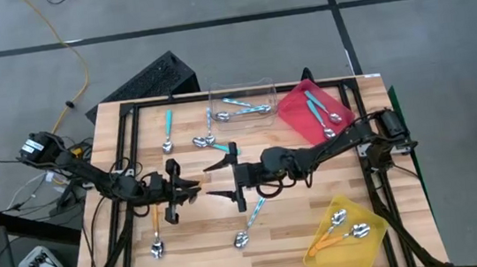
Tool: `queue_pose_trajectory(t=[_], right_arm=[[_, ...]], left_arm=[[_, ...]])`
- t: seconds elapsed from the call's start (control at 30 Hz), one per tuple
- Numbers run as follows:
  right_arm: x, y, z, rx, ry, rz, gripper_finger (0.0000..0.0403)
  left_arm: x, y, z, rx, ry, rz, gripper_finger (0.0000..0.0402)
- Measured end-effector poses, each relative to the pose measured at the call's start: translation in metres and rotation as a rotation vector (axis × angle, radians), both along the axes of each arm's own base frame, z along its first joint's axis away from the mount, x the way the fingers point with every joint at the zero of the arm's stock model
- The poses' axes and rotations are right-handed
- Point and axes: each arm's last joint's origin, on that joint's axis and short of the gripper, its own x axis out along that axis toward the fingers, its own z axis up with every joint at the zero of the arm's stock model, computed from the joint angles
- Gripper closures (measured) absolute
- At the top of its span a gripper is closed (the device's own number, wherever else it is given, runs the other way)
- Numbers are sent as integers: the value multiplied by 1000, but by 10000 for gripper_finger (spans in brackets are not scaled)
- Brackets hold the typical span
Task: Sort silverware by color (type)
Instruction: Put the orange spoon into the yellow bin
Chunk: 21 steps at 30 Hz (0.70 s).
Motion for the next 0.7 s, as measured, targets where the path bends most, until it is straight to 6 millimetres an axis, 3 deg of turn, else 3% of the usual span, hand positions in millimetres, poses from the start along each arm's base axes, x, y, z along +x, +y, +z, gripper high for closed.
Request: queue_pose_trajectory(t=[0.33,0.7], right_arm=[[2,-12,0,52,3,-22,96],[2,-11,-3,50,28,-21,116]], left_arm=[[15,-6,17,149,57,71,374],[18,-4,19,149,83,132,374]])
